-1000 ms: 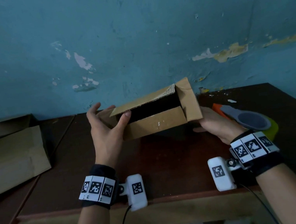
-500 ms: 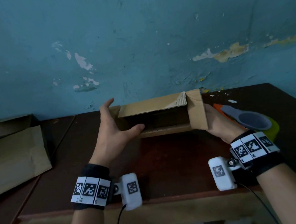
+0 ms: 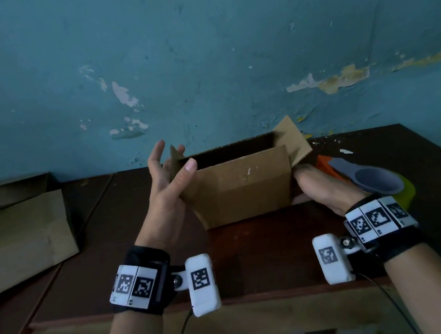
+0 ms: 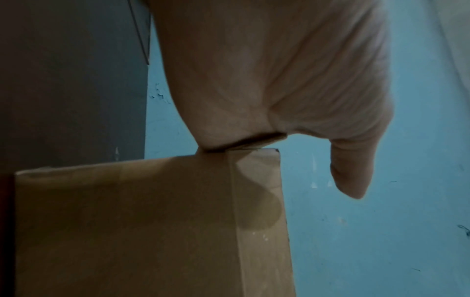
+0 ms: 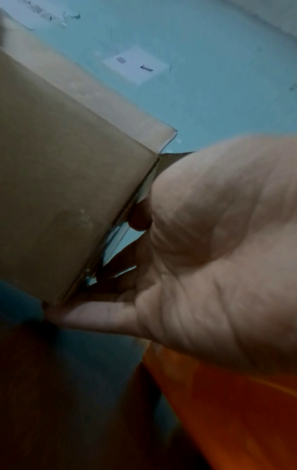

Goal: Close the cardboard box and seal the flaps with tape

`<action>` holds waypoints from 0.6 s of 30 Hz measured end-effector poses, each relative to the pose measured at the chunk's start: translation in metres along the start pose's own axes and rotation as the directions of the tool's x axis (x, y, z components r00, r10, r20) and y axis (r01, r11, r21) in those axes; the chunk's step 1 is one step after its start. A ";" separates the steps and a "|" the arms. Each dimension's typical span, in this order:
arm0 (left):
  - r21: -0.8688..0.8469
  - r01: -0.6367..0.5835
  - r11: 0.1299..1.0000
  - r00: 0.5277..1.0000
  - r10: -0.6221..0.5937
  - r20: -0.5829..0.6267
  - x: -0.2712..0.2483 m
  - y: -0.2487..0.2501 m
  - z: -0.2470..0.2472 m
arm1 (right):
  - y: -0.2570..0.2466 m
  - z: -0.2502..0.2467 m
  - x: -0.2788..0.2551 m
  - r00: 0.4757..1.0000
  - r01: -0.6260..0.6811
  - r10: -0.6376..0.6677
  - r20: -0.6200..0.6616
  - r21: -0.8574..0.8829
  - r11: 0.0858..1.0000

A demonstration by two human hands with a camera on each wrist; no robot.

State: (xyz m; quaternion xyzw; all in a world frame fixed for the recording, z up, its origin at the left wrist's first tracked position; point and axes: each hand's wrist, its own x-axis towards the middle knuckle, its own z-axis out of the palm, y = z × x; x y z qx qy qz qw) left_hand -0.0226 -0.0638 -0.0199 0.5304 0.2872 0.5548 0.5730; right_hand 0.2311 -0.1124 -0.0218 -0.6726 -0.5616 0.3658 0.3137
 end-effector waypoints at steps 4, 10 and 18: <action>0.001 0.021 1.000 0.998 -0.021 -0.051 0.001 -0.003 0.001 | 0.002 0.001 0.001 0.999 -0.018 0.018 0.026 0.014 1.000; -0.002 0.028 1.000 0.998 -0.028 -0.050 0.005 -0.008 -0.003 | 0.004 0.003 0.001 0.999 -0.032 0.026 0.028 0.204 0.979; -0.195 0.024 0.981 0.986 -0.055 -0.158 0.005 -0.009 0.004 | 0.013 -0.001 0.008 0.999 -0.005 0.016 -0.039 0.252 0.968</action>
